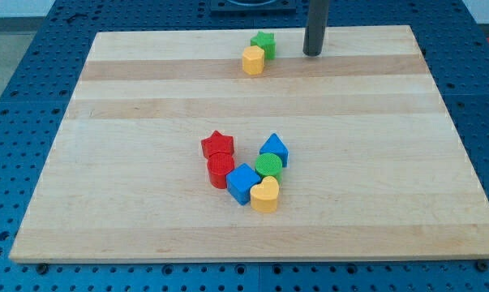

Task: Move your arm towards top center

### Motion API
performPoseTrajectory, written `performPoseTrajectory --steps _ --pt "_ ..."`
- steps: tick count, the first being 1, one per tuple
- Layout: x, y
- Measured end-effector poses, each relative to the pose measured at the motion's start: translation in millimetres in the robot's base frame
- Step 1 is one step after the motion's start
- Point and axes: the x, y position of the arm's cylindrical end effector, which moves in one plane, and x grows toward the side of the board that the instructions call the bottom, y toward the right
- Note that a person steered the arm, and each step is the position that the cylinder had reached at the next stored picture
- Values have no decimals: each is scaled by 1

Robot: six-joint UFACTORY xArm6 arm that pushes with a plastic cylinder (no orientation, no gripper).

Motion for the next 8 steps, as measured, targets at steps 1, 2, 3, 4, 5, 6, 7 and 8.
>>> performPoseTrajectory --steps 1,2,3,4,5,6,7,8 --pt "16 0" --pt "18 1" --pt "18 1" --pt "24 -4" --pt "24 -4" --pt "12 -5" --pt "12 -5" --pt "-48 -4"
